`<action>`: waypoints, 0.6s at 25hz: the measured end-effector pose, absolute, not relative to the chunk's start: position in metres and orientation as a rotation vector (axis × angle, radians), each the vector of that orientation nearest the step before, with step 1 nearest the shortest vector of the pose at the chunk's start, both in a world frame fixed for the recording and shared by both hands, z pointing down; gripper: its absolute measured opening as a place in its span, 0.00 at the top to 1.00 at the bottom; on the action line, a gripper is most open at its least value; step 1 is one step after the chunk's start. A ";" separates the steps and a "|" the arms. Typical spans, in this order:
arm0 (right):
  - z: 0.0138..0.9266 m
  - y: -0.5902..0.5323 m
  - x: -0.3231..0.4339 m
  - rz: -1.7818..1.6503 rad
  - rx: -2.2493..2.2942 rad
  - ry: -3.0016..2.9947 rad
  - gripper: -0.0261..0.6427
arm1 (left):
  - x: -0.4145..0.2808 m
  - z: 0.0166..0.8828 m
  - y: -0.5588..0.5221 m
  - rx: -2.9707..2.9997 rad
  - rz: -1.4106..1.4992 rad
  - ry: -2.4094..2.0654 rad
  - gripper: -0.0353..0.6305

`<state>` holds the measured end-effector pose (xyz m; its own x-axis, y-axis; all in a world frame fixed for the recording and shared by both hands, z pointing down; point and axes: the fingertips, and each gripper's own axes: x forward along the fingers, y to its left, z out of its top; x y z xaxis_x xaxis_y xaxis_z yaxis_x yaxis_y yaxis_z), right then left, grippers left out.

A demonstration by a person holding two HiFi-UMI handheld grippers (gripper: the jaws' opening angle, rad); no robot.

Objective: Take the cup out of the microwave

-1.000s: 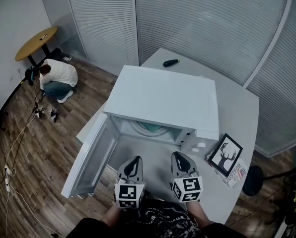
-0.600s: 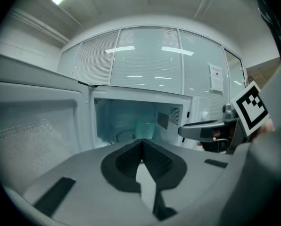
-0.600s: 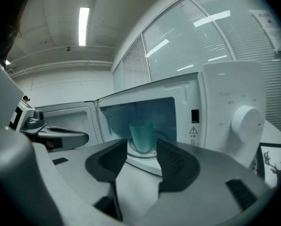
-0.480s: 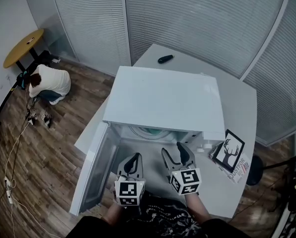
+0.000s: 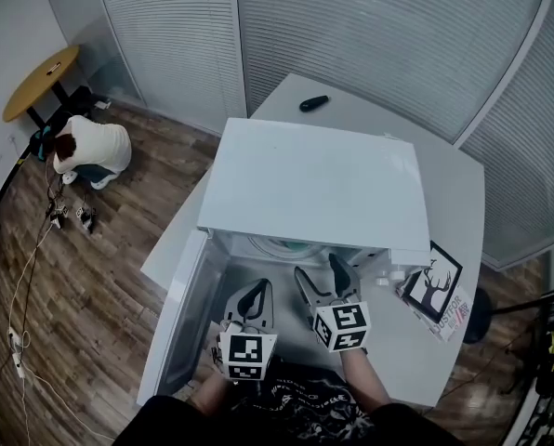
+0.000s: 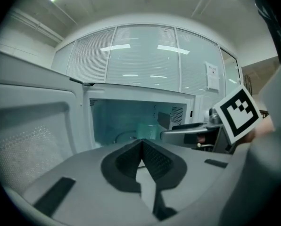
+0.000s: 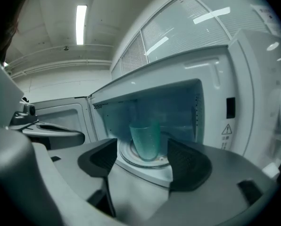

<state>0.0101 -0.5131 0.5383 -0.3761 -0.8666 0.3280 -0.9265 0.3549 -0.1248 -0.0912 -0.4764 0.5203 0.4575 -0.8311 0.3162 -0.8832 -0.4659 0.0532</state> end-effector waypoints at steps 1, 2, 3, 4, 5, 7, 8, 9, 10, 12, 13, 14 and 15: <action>0.541 -0.516 0.009 0.431 1.617 -2.407 0.47 | -0.090 0.520 -0.476 2.503 0.372 -1.481 0.94; 0.543 -0.520 0.006 0.431 1.610 -2.406 0.46 | -0.089 0.521 -0.475 2.507 0.378 -1.471 0.94; 0.545 -0.524 0.004 0.432 1.602 -2.406 0.45 | -0.088 0.522 -0.474 2.509 0.384 -1.462 0.94; 0.548 -0.528 0.002 0.432 1.597 -2.406 0.44 | -0.088 0.523 -0.474 2.509 0.389 -1.456 0.94; 0.550 -0.531 0.001 0.431 1.596 -2.403 0.44 | -0.087 0.525 -0.473 2.509 0.394 -1.451 0.94; 0.554 -0.538 0.000 0.426 1.599 -2.392 0.42 | -0.086 0.528 -0.473 2.506 0.404 -1.445 0.94; 0.556 -0.541 -0.001 0.425 1.597 -2.388 0.42 | -0.086 0.530 -0.472 2.504 0.410 -1.442 0.94; 0.557 -0.543 -0.002 0.426 1.595 -2.385 0.41 | -0.087 0.531 -0.472 2.502 0.414 -1.440 0.94; 0.558 -0.545 -0.004 0.426 1.593 -2.383 0.41 | -0.087 0.532 -0.472 2.500 0.416 -1.438 0.94; 0.560 -0.549 -0.006 0.425 1.594 -2.377 0.41 | -0.088 0.532 -0.474 2.498 0.415 -1.437 0.94; 0.561 -0.551 -0.006 0.425 1.593 -2.374 0.41 | -0.089 0.532 -0.475 2.497 0.412 -1.440 0.94; 0.562 -0.554 -0.008 0.426 1.592 -2.371 0.40 | -0.090 0.532 -0.477 2.493 0.409 -1.446 0.94; 0.564 -0.556 -0.009 0.429 1.592 -2.369 0.40 | -0.091 0.532 -0.478 2.488 0.405 -1.453 0.94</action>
<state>-0.0085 -0.5557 0.5636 -0.3692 -0.8531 0.3686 -0.9282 0.3581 -0.1009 -0.0915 -0.4777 0.5317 0.4700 -0.8105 0.3496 -0.8745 -0.4814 0.0596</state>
